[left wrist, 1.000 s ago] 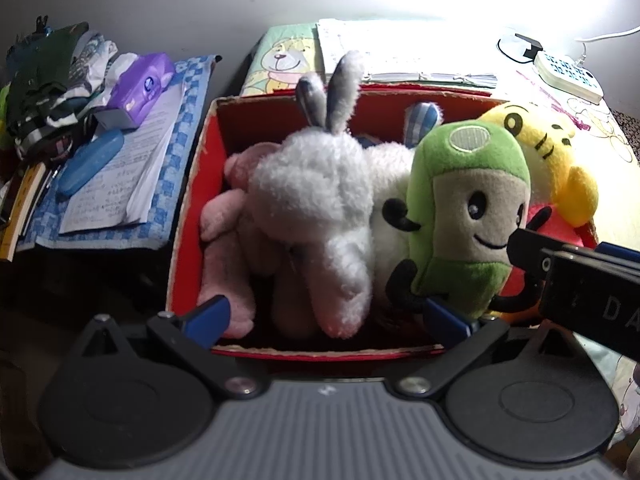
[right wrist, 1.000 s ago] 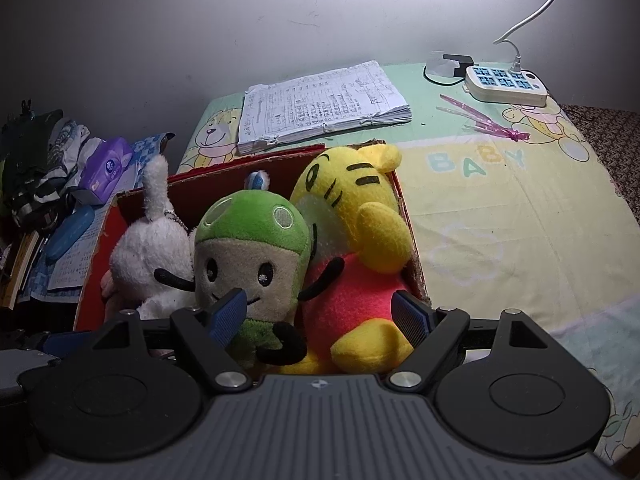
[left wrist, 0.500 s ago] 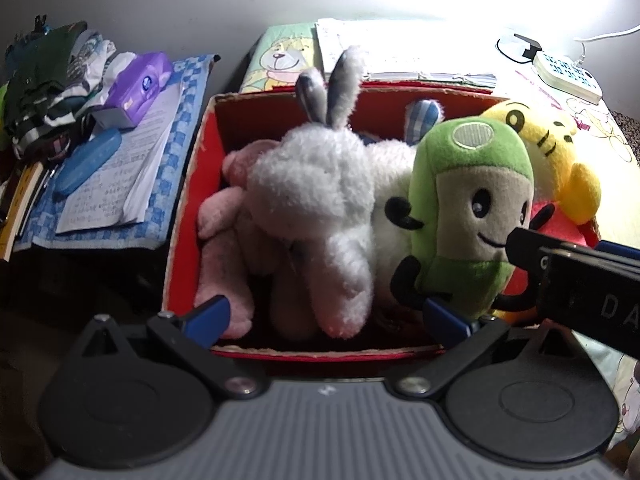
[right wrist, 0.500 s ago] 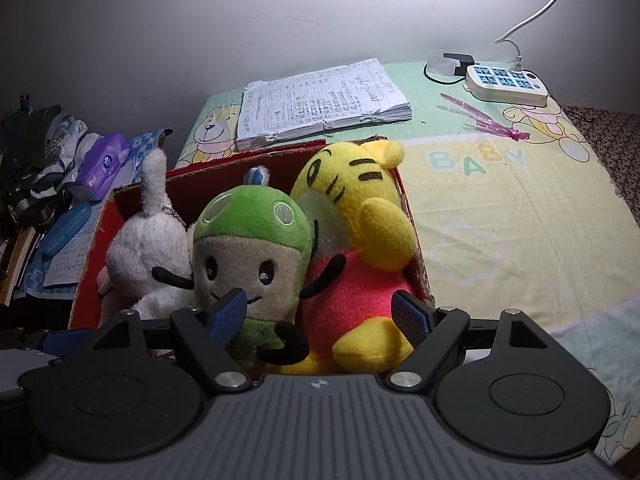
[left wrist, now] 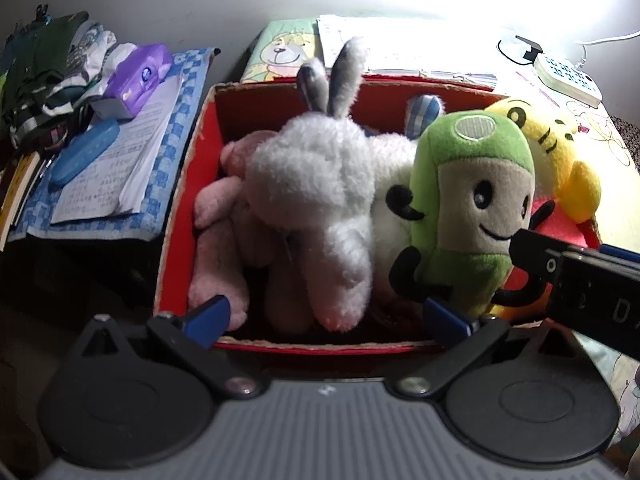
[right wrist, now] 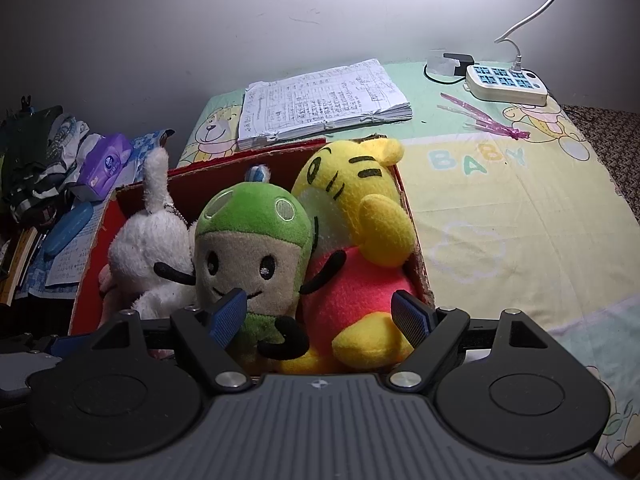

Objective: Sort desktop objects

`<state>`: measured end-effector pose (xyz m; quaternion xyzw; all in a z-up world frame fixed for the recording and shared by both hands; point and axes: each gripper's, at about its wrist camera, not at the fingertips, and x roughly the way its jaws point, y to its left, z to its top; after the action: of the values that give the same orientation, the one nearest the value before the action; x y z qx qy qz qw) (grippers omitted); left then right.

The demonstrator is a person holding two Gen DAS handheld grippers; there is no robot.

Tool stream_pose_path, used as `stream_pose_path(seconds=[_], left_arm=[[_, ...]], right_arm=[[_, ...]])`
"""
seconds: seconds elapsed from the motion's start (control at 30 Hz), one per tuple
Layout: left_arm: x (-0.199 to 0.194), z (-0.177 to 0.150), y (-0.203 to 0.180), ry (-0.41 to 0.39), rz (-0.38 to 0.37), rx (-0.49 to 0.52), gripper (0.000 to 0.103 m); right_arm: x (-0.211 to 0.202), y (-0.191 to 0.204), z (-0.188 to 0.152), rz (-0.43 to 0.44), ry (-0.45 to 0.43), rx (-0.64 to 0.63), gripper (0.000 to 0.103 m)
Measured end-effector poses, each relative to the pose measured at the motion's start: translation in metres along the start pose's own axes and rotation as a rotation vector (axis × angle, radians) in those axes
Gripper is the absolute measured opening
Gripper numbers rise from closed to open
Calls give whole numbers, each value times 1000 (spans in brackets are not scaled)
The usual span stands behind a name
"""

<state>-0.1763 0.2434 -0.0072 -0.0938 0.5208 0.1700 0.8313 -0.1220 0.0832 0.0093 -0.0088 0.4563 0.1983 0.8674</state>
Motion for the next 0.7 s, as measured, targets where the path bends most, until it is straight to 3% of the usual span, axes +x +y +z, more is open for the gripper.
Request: stream_pose_path(seconds=[0.7], left_arm=[[0,0,2,-5,7,-1,103]], right_arm=[[-1,1,-2,-13,-1,-17,82]])
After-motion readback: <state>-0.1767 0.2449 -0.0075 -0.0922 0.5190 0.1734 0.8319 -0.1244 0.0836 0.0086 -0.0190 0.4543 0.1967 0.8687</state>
